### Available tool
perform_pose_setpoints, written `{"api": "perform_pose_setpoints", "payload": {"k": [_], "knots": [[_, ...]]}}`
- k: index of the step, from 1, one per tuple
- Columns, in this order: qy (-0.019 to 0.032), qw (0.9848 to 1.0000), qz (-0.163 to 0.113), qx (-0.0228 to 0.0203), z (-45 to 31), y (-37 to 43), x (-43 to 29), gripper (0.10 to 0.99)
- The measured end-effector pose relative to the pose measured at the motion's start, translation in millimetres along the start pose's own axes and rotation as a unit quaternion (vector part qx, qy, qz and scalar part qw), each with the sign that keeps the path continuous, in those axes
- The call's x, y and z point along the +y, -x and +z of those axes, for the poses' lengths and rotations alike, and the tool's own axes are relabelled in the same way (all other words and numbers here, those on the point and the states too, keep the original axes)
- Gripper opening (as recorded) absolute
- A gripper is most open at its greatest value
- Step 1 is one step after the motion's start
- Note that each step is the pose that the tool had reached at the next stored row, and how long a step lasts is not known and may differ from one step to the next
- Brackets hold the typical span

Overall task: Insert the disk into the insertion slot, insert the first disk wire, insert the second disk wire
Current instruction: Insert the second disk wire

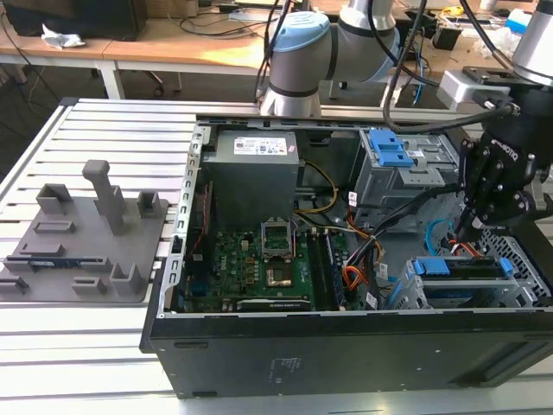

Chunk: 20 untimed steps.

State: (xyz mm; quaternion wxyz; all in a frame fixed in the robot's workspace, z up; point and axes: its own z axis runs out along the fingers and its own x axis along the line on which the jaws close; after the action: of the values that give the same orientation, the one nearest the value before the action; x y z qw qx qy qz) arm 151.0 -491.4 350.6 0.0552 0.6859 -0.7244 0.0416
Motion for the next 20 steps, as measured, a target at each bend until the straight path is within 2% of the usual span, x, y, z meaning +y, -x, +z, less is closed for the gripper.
{"api": "perform_pose_setpoints", "payload": {"k": [1,3,5,7,11,13,14,15,16,20], "knots": [[0.0002,1.0,0.0,-0.0031,0.7,-4.5,-0.2,0.161],[0.0002,0.9999,0.0,-0.0158,1.3,-7.6,0.6,0.161],[0.0003,0.9997,0.0,-0.0246,1.8,-9.6,1.8,0.161],[0.0004,0.9996,0.0,-0.0271,2.1,-11.8,2.2,0.161],[0.0004,0.9996,0.0,-0.0271,2.2,-12.6,2.1,0.161],[0.0009,0.9996,0.003,-0.0293,2.6,-14.6,1.6,0.161],[0.0013,0.9994,0.004,-0.0332,2.6,-14.9,1.5,0.161],[0.0018,0.9989,0.005,-0.0456,2.8,-15.4,1.4,0.161],[0.0022,0.9985,0.005,-0.0538,2.8,-16.0,1.3,0.161],[0.0022,0.9985,0.005,-0.0546,2.9,-17.0,1.3,0.161]]}}
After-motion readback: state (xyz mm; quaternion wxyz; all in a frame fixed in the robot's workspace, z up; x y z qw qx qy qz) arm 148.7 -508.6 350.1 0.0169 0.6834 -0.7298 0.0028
